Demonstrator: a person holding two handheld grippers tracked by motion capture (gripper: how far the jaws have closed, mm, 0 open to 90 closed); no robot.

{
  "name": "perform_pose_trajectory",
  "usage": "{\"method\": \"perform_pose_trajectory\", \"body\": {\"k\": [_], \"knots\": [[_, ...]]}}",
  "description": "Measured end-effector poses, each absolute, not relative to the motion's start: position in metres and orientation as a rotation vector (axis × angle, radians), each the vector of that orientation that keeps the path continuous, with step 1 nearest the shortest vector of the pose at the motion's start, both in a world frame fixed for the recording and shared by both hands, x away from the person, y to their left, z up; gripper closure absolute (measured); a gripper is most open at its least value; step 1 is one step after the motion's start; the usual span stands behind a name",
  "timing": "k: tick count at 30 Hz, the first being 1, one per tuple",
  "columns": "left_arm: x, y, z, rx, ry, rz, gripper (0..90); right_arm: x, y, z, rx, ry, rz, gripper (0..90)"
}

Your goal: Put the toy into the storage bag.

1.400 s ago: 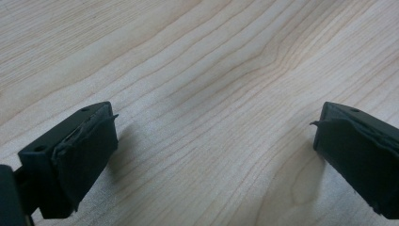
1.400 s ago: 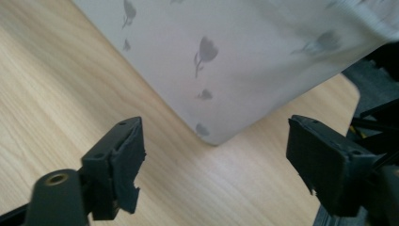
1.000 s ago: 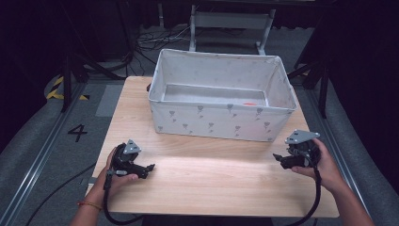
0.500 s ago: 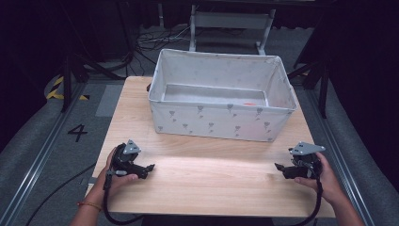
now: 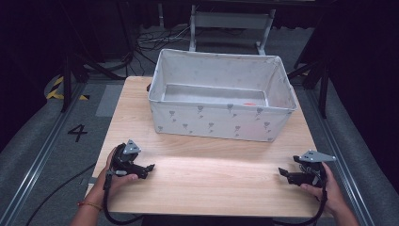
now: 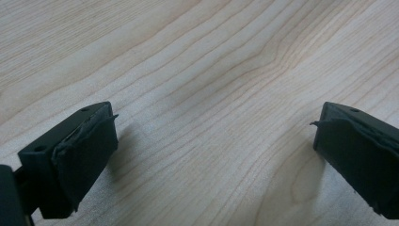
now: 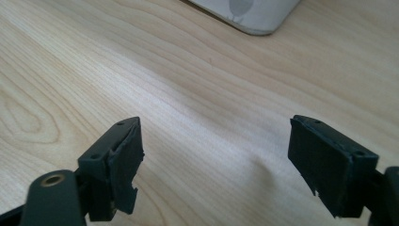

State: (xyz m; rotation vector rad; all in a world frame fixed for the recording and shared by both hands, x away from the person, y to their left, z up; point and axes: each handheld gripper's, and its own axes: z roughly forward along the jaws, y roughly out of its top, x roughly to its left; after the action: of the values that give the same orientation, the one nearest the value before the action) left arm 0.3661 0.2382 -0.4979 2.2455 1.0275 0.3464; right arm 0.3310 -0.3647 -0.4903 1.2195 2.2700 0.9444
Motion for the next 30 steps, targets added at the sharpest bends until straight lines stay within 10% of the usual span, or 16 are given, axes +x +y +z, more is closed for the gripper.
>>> {"method": "perform_pose_trajectory", "body": {"k": [30], "knots": [[0.3680,0.2381,-0.4981,2.242,1.029,0.351,0.2,0.3275,-0.3729,-0.5033,1.283,2.250,0.979,13.7]]}}
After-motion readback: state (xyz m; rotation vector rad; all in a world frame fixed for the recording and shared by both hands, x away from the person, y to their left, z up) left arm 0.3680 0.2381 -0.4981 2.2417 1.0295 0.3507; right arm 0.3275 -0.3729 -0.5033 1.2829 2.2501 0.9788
